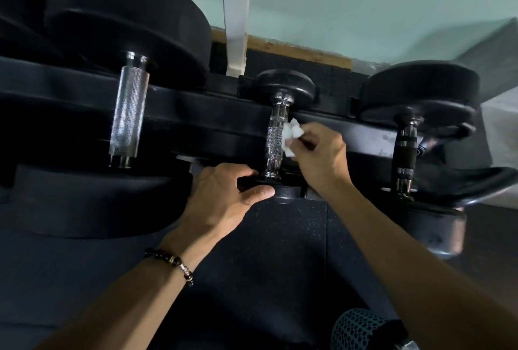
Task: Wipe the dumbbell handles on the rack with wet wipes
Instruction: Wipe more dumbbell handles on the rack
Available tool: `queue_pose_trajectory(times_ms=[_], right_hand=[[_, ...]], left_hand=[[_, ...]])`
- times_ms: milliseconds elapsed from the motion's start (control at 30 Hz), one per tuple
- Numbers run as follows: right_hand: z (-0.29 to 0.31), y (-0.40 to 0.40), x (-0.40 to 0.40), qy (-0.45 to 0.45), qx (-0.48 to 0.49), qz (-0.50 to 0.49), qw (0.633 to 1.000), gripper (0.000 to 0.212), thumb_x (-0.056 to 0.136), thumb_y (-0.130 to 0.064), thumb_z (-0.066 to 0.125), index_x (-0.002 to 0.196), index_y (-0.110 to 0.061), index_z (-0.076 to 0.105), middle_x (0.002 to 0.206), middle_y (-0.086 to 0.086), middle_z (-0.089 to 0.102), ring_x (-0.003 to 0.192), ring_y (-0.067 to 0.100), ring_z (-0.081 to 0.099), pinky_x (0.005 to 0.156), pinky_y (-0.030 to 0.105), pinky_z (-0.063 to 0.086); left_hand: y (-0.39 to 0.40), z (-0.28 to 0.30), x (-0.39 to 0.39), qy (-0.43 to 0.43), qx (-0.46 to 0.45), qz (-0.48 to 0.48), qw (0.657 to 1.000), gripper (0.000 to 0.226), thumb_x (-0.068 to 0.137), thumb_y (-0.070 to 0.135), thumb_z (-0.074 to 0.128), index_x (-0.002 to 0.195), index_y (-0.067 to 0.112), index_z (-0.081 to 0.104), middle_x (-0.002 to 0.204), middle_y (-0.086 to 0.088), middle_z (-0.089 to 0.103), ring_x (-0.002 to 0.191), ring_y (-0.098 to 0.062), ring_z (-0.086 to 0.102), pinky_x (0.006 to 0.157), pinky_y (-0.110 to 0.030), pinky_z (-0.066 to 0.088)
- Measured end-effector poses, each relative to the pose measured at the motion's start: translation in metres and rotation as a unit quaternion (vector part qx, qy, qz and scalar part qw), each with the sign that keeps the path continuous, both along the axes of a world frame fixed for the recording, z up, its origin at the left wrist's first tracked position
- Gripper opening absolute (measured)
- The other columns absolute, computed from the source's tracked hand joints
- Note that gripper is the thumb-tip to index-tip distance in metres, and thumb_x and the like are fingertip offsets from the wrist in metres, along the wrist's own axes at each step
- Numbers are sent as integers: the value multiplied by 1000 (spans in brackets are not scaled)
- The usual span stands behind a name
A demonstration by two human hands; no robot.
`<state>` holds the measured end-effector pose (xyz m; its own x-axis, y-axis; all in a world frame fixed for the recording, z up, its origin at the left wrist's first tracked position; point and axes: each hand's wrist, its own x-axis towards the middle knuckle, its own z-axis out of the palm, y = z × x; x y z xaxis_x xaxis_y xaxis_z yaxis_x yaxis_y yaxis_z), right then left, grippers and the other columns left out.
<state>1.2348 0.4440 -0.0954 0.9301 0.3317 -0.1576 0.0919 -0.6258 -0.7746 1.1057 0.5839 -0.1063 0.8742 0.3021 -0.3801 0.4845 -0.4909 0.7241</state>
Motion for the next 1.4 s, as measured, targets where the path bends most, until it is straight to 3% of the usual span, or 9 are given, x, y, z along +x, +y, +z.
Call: queue_pose_trajectory(times_ms=[133, 300, 433, 600, 833, 967, 1100, 1267, 1400], right_hand=[[5, 2, -16, 10, -4, -28, 1000, 8, 90, -12, 69, 85, -10, 74, 83, 9, 74, 78, 28, 69, 71, 46, 57], [5, -4, -27, -33, -62, 67, 995, 11, 91, -13, 68, 88, -12, 78, 77, -4, 72, 44, 6, 53, 43, 16, 39], [1, 19, 3, -203, -57, 53, 976, 18, 92, -9, 62, 100, -14, 77, 87, 6, 70, 64, 17, 64, 61, 29, 53], [-6, 15, 8, -216, -65, -27, 974, 21, 89, -4, 58, 98, -8, 76, 91, 12, 73, 76, 24, 68, 69, 25, 52], [0, 21, -2, -263, -73, 77, 959, 32, 88, -3, 51, 110, -8, 73, 95, 16, 67, 72, 36, 68, 68, 41, 61], [-1, 24, 16, -183, -93, -45, 978, 17, 91, -6, 59, 97, -7, 75, 91, 12, 73, 78, 28, 69, 75, 34, 57], [0, 22, -7, -169, -42, -19, 985, 13, 88, -13, 63, 88, -9, 75, 79, 6, 72, 67, 18, 64, 65, 26, 51], [-7, 36, 28, -29, -41, -133, 990, 16, 90, -7, 60, 88, -8, 75, 85, 11, 73, 77, 23, 67, 69, 27, 54], [-9, 1, -4, 75, -55, -32, 995, 20, 89, -9, 65, 69, -10, 69, 69, 8, 68, 65, 21, 66, 59, 37, 55]], left_hand=[[1, -4, 0, -8, 4, -1, 1000, 89, 57, 95, 44, 113, 31, 70, 102, 8, 72, 97, -18, 68, 89, -42, 54], [1, 3, 3, -4, 17, -12, 1000, 87, 57, 88, 47, 116, 28, 70, 101, 6, 73, 86, -13, 70, 89, -39, 54], [0, 5, 3, -10, 20, -14, 1000, 83, 58, 87, 45, 112, 29, 72, 102, 8, 73, 95, -12, 67, 90, -39, 53], [1, -5, 1, -11, 21, -15, 1000, 88, 58, 94, 41, 113, 32, 70, 99, 9, 71, 103, -19, 64, 92, -43, 51], [2, -6, 3, -4, 30, -20, 999, 89, 57, 93, 38, 114, 33, 69, 104, 10, 71, 106, -20, 63, 95, -43, 49], [2, -7, 1, -21, 17, -11, 1000, 77, 61, 92, 46, 106, 35, 71, 83, 10, 69, 84, -26, 68, 86, -43, 53], [2, -7, 2, -19, 22, -12, 999, 89, 59, 96, 42, 111, 30, 71, 94, 9, 72, 91, -16, 68, 83, -41, 56], [2, -2, 3, -32, 45, -32, 998, 71, 66, 84, 48, 107, 31, 72, 86, 9, 71, 87, -21, 65, 84, -43, 52], [2, -8, 1, -16, 20, -14, 1000, 85, 60, 96, 42, 111, 33, 70, 87, 10, 68, 92, -21, 67, 85, -42, 54]])
